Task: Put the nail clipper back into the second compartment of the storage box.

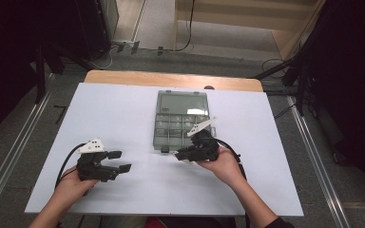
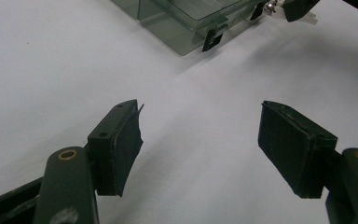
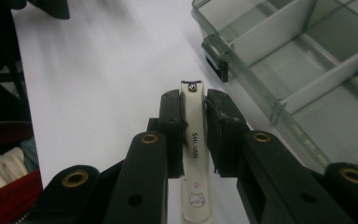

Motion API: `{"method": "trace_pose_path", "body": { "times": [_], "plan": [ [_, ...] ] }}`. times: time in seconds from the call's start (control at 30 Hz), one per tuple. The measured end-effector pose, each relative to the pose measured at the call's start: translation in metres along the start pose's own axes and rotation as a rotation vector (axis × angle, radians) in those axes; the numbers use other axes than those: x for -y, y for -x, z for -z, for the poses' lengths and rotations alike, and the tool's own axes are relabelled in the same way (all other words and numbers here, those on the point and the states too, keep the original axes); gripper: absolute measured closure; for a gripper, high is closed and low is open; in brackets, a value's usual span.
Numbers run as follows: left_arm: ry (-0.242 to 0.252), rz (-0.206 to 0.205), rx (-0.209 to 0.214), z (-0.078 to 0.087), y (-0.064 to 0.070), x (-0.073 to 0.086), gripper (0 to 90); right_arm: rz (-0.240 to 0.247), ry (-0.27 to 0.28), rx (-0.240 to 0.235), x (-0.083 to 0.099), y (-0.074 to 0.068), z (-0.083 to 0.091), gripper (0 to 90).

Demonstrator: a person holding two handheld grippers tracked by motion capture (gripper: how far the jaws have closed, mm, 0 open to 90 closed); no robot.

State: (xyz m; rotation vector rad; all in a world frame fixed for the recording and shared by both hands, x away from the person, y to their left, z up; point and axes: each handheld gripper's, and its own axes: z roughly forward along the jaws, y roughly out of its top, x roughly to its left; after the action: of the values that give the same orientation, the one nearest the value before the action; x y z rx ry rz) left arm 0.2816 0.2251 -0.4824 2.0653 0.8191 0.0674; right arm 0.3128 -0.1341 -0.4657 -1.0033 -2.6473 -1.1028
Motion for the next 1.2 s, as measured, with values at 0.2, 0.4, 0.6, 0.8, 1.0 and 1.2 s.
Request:
{"method": "trace_pose_path", "body": {
  "times": [0.2, 0.4, 0.6, 0.8, 1.0, 1.2],
  "plan": [
    [0.01, 0.006, 0.003, 0.001, -0.001, 0.0, 29.5, -0.037, 0.003, 0.026, -0.002, 0.002, 0.003, 78.5],
    [0.003, 0.006, 0.003, 0.0, -0.001, 0.0, 29.5, -0.067, 0.02, 0.039, -0.007, 0.002, 0.006, 78.5],
    [0.003, 0.005, 0.003, 0.0, -0.001, 0.001, 29.5, -0.077, 0.026, 0.048, -0.013, 0.002, 0.006, 78.5],
    [0.006, 0.009, 0.001, 0.001, -0.001, 0.001, 29.5, -0.088, 0.037, 0.049, -0.018, 0.004, 0.008, 78.5],
    [0.007, 0.009, 0.002, 0.001, -0.001, 0.001, 29.5, -0.106, 0.041, 0.065, -0.022, 0.006, 0.009, 78.5],
    [0.009, 0.006, -0.006, 0.001, -0.002, 0.001, 29.5, -0.122, 0.051, 0.078, -0.027, 0.011, 0.011, 78.5]
  ]
}}
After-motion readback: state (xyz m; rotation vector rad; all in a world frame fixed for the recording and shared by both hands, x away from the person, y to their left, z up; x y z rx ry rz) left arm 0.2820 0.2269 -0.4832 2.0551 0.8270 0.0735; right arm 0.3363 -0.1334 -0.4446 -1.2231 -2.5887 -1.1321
